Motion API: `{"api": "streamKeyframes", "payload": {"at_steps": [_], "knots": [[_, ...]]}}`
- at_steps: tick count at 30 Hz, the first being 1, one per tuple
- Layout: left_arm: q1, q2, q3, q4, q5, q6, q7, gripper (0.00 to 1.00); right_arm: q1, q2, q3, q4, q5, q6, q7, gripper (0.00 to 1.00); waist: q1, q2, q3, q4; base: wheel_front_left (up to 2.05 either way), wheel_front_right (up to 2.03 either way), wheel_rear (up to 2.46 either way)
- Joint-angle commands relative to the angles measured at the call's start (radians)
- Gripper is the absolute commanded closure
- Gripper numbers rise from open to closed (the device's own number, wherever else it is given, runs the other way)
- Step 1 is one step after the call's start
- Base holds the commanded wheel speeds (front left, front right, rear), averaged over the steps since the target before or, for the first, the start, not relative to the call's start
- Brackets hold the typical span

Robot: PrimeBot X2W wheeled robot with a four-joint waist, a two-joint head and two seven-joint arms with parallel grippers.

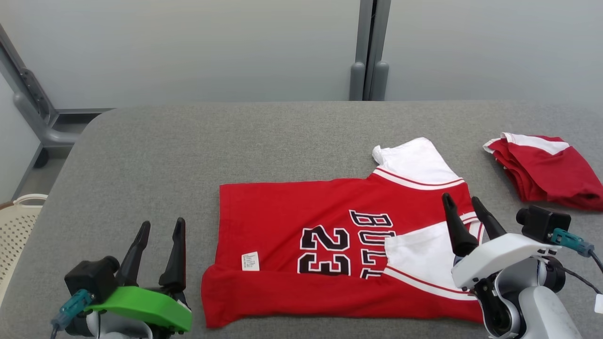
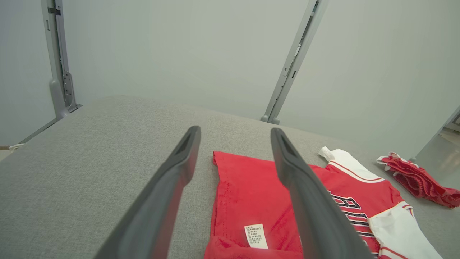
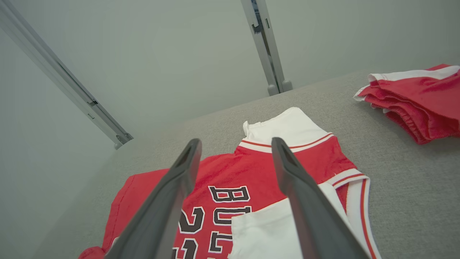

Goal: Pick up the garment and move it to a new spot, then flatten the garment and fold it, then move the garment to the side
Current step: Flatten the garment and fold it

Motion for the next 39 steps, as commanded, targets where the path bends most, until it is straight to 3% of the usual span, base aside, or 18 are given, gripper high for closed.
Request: {"api": "streamKeyframes", "payload": {"at_steps": [1,17,39], "knots": [[0.026,0.009,0.001,0.001,0.019,0.002,-0.005,0.0,-0.01,-0.004,-0.003,0.015,-0.022,0.0,-0.029,0.0,0.0,0.0,-0.004,0.005,0.0,0.0,0.0],[0.13,0.025,-0.029,0.044,0.03,0.03,0.006,0.0,0.008,-0.003,-0.004,0.163,-0.081,0.0,-0.164,0.0,0.0,0.0,-0.027,0.017,0.0,0.0,0.0],[0.082,0.052,-0.051,0.008,0.061,0.043,0.033,0.0,-0.026,-0.003,-0.006,0.211,-0.098,0.0,-0.161,0.0,0.0,0.0,-0.006,0.011,0.0,0.0,0.0]]}}
